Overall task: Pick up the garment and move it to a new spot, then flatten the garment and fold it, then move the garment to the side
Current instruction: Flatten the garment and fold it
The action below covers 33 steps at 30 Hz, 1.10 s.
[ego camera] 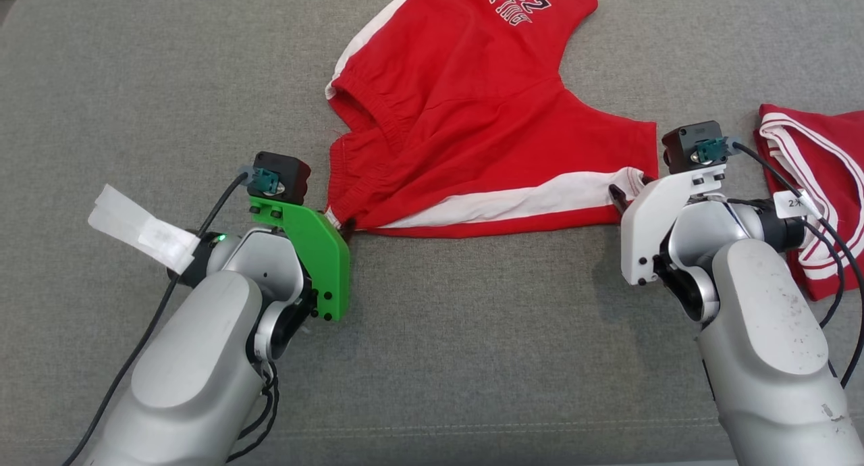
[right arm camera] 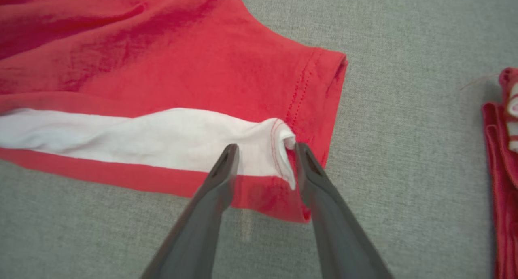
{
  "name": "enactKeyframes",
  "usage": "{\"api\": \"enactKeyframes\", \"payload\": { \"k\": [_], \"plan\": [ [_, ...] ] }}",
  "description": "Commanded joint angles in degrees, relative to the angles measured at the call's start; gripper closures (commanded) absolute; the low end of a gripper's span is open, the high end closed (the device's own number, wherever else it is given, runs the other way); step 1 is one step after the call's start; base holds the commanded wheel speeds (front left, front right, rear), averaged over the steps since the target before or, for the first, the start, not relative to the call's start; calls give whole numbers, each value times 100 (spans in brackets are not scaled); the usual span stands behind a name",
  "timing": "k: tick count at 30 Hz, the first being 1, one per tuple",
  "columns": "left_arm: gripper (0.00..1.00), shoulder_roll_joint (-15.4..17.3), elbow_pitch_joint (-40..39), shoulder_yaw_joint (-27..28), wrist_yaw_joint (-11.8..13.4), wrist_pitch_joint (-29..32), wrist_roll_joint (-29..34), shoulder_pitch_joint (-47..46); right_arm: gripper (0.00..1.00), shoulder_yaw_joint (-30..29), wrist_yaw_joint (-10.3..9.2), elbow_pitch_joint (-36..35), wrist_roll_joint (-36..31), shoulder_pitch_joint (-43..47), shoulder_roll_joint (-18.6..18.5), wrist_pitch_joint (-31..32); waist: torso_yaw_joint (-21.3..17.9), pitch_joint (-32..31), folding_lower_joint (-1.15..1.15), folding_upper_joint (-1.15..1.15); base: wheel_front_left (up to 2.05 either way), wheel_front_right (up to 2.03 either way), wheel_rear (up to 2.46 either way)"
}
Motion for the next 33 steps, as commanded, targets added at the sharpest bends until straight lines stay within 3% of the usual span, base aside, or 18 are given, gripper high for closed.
{"api": "enactKeyframes", "payload": {
  "k": [1, 3, 5, 6, 9, 11, 23, 33],
  "plan": [
    [75, -30, 23, 3, -24, -46, -15, -79, 53, -6, -2, 26, 26, -47, -13, -37, 12, 4, 0, 0, 0, 0, 0],
    [79, -37, 54, 2, -24, -73, -20, -86, 55, -10, -2, 62, 16, -32, -15, -47, 16, -1, 0, 0, 0, 0, 0],
    [93, -45, 81, 2, -30, -105, -36, -90, 61, 2, -2, 79, 10, -19, -11, -47, 14, -11, 0, 0, 0, 0, 0],
    [100, -47, 93, 3, -25, -124, -41, -90, 72, 16, -2, 90, 9, -4, -6, -37, 11, -21, 0, 0, 0, 0, 0],
    [100, -56, 123, 9, -20, -175, -63, -62, 82, 40, -2, 83, 21, 51, 1, -19, -2, -54, 0, 0, 0, 0, 0],
    [100, -63, 144, 11, -21, -191, -86, -33, 100, 47, -2, 59, 14, 93, 3, -16, -11, -77, 0, 0, 0, 0, 0],
    [100, -135, 32, 304, 106, -757, -259, 118, 100, -60, -2, -302, 145, 255, -29, -183, -47, -267, 0, 0, 0, 0, 0],
    [100, -452, -417, 974, 68, -1511, -831, 5, 100, -172, -2, -1211, 922, -41, -47, -528, -132, -502, 0, 0, 0, 0, 0]
  ]
}}
